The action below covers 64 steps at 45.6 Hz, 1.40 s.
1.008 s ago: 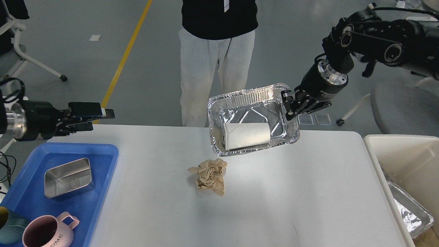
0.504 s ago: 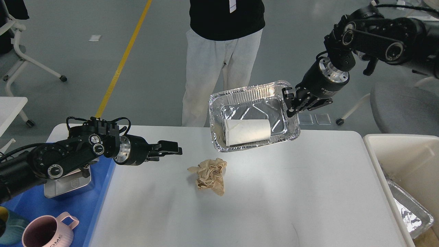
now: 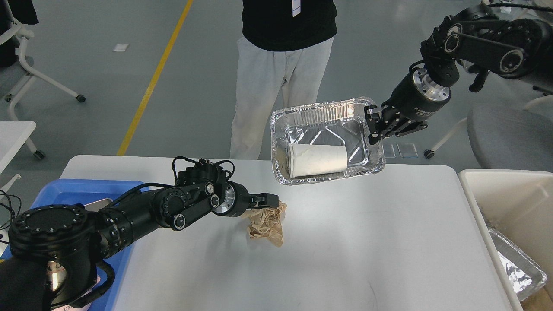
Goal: Tidy desktop
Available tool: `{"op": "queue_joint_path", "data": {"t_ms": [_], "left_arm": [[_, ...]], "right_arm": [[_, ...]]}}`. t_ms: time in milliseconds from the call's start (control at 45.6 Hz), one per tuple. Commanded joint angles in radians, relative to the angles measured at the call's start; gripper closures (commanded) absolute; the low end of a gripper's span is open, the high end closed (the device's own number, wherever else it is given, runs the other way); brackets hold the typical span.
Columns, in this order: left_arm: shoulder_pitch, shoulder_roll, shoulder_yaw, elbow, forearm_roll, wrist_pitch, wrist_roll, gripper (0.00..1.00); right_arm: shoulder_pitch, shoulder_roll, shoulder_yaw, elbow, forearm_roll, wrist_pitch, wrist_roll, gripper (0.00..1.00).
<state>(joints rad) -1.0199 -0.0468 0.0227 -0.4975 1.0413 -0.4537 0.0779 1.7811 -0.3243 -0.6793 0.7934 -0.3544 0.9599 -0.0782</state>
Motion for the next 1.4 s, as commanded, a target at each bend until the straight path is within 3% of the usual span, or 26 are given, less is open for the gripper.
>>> {"op": "queue_joint_path", "data": {"t_ms": [0,241,351,570,767,898,1052,1183,1381], "left_arm": [[0.0,-0.013,0.057,0.014,0.002,0.036,0.005,0.03],[0.004,-0.065,0.149,0.065,0.002,0.09,0.003,0.04],[0.009,-0.08,0.171,0.074,0.0,0.099,0.002,0.08],[0.012,-0.088,0.178,0.074,-0.007,0.041,0.002,0.38],[0.011,-0.088,0.178,0.073,-0.014,0.003,-0.014,0.58],[0.007,-0.088,0.178,0.073,-0.014,-0.019,-0.038,0.72],[-0.003,-0.087,0.178,0.071,-0.014,-0.065,-0.124,0.91],[-0.026,-0.082,0.178,0.06,-0.014,-0.1,-0.15,0.95],[-0.072,-0.015,0.163,0.051,-0.02,-0.229,-0.175,0.97]], "right_arm": [[0.0,-0.001,0.0,0.001,0.0,0.0,0.0,1.0],[0.001,-0.004,0.0,0.003,-0.008,0.0,0.0,1.0],[0.001,-0.002,0.0,0.003,-0.008,0.0,0.0,1.0],[0.001,-0.005,0.0,0.001,-0.008,0.0,0.0,1.0],[0.0,-0.018,0.001,0.001,-0.023,0.0,0.0,1.0],[-0.006,-0.025,0.001,0.003,-0.025,0.0,0.0,1.0],[-0.008,-0.025,0.001,0.001,-0.025,0.0,0.0,1.0],[-0.009,-0.027,0.001,0.001,-0.025,0.0,0.0,1.0],[-0.017,-0.035,0.001,0.001,-0.025,0.0,0.0,1.0]]}}
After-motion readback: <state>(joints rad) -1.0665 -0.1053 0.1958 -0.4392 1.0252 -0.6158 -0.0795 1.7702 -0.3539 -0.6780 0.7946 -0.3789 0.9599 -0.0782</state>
